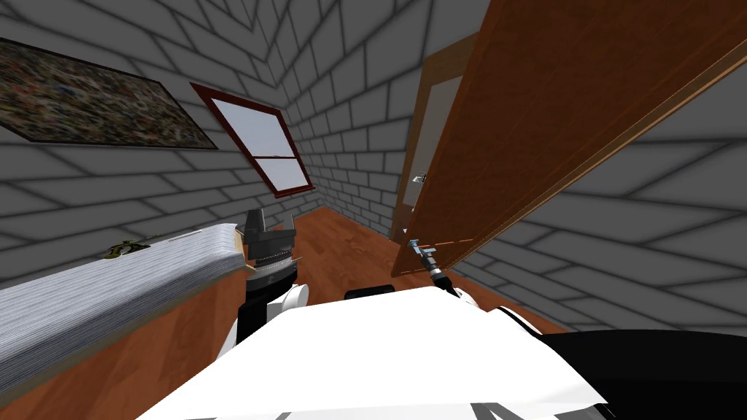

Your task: Pull the door open

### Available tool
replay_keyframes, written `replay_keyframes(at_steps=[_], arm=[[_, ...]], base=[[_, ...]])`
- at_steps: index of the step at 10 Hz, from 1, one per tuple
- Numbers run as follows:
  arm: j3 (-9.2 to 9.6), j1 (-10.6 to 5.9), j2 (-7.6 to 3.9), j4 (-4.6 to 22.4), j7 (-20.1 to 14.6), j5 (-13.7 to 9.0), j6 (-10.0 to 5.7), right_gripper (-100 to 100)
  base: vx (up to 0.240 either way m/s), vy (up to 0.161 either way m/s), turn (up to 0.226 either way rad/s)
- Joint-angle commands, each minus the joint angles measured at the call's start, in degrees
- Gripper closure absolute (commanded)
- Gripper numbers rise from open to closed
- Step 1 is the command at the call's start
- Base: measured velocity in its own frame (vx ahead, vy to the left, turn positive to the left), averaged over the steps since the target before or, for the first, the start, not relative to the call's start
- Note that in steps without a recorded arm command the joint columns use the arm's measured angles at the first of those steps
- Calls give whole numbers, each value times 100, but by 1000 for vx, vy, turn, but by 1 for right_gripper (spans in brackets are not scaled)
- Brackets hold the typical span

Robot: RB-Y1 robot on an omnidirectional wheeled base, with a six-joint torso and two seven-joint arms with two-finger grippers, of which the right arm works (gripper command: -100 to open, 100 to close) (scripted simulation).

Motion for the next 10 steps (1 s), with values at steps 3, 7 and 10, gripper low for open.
replay_keyframes(at_steps=[3, 7, 10], arm=[[75, 172, -137, -6, -127, -2, -309, 100], [142, 297, -236, 128, -224, 1, -540, 100], [169, 249, -224, 298, -243, 5, -678, 100]], base=[[-151, -54, 127], [-84, -33, 79], [-110, -44, 121]])
